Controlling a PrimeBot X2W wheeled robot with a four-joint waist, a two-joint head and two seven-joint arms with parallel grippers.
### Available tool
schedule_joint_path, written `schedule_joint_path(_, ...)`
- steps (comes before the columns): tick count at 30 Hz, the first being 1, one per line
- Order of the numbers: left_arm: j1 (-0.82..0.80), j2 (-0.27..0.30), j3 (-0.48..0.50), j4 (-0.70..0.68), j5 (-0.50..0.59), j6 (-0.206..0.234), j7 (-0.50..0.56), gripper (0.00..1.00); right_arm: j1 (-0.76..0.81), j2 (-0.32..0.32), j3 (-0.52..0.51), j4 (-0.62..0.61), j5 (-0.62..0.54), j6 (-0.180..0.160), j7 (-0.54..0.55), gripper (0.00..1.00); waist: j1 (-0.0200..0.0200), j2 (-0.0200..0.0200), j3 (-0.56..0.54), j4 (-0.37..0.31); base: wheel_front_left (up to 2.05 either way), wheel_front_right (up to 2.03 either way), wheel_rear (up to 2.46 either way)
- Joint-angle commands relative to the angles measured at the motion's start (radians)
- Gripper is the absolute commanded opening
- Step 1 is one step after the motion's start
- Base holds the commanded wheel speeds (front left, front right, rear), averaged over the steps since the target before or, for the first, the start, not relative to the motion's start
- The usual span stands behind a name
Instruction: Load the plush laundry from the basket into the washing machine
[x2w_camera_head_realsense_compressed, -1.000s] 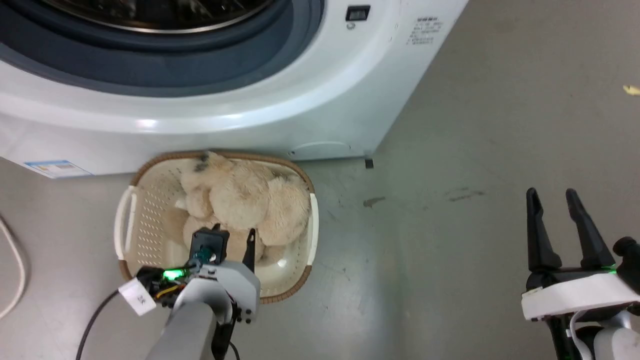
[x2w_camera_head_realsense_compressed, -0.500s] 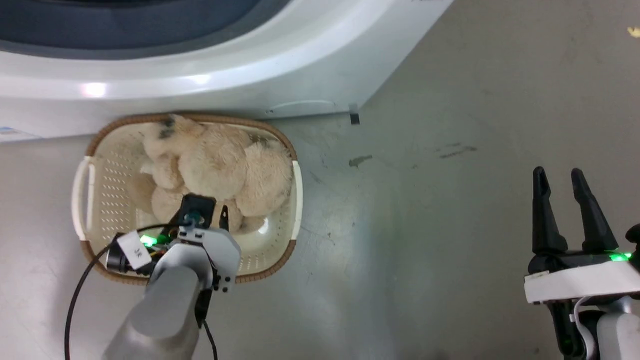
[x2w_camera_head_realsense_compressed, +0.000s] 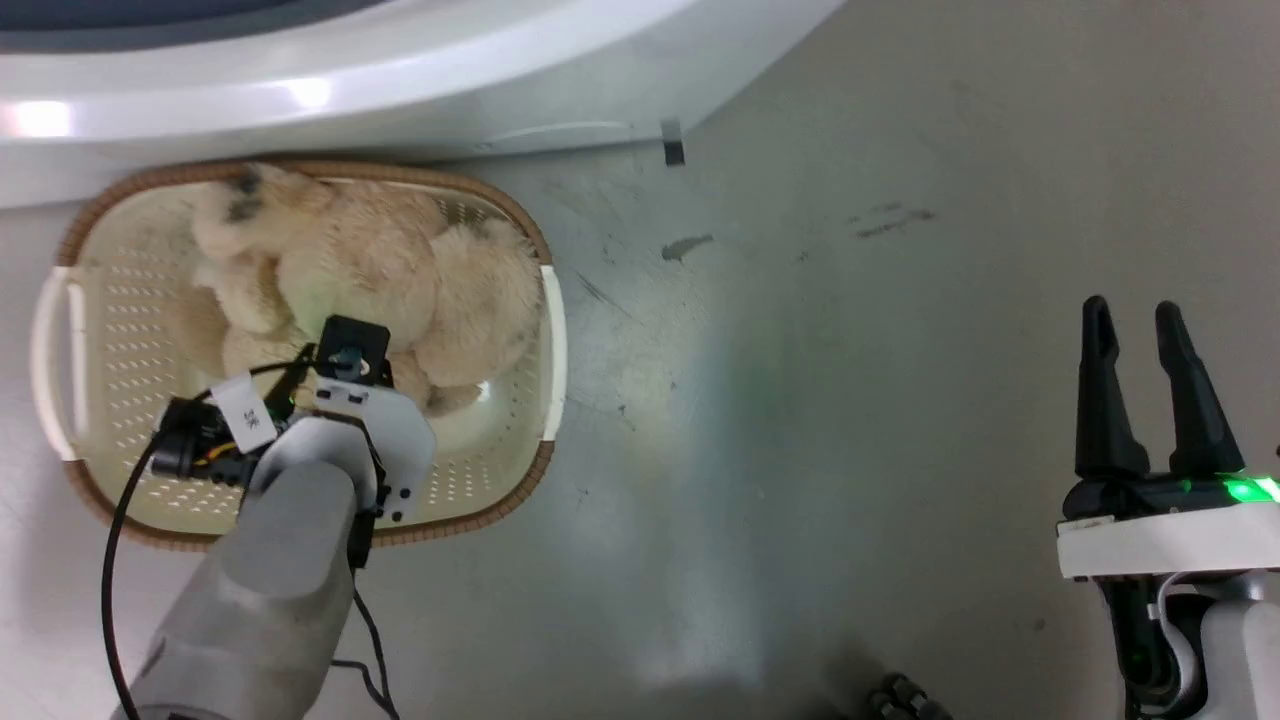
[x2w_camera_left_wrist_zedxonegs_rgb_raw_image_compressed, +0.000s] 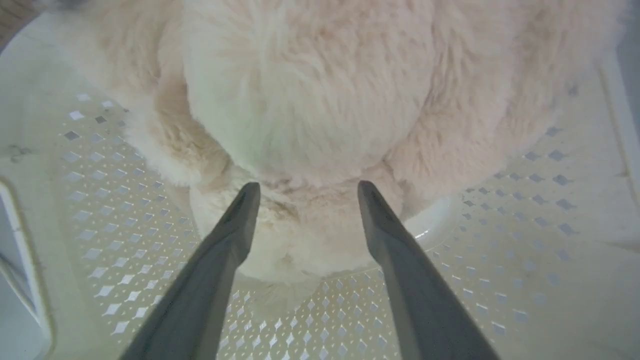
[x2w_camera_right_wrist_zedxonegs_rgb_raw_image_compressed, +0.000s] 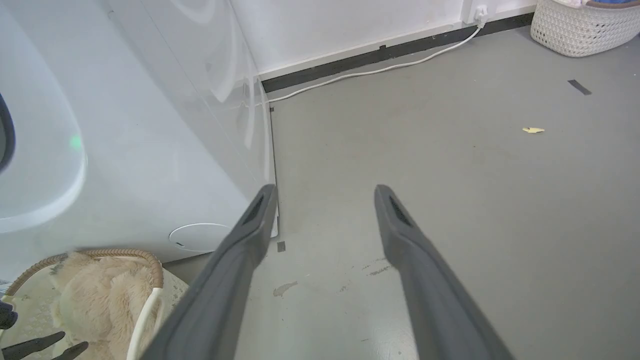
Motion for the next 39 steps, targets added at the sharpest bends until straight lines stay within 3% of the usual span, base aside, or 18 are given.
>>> schedule_joint_path(1,-0.037,0.008,-0.02,0.03,-0.001,0.009,0.01,1.0,-0.025,-0.001,-0.001,-0.004,0.016,0.001,-0.013,1.0,-0.0001,-0.0001,0.029,-0.015,0.0,0.0,0.0)
schedule_joint_path(13,-0.194,0.061,-0.073,0.151,-0.042,0.013,0.036,1.0,-0.063,-0.001,-0.002,-0.005,0.056,0.001,-0.038,1.0,-0.0001,-0.0001,0.161,-0.057,0.0,0.0,0.0)
schedule_joint_path(25,-0.307,0.09,-0.135,0.268,-0.085,-0.016,0.028,1.0,-0.103,-0.001,0.014,0.004,0.115,0.001,-0.061,1.0,-0.0001,-0.0001,0.282,-0.108,0.0,0.0,0.0)
schedule_joint_path(27,-0.303,0.091,-0.132,0.267,-0.093,-0.027,0.013,0.0,-0.104,-0.001,0.02,0.008,0.116,0.001,-0.061,1.0,-0.0001,-0.0001,0.28,-0.111,0.0,0.0,0.0)
schedule_joint_path(39,-0.225,0.048,-0.121,0.257,-0.138,-0.042,-0.119,0.0,-0.089,-0.002,-0.011,0.011,0.096,0.001,-0.061,1.0,-0.0001,-0.0001,0.169,-0.077,0.0,0.0,0.0)
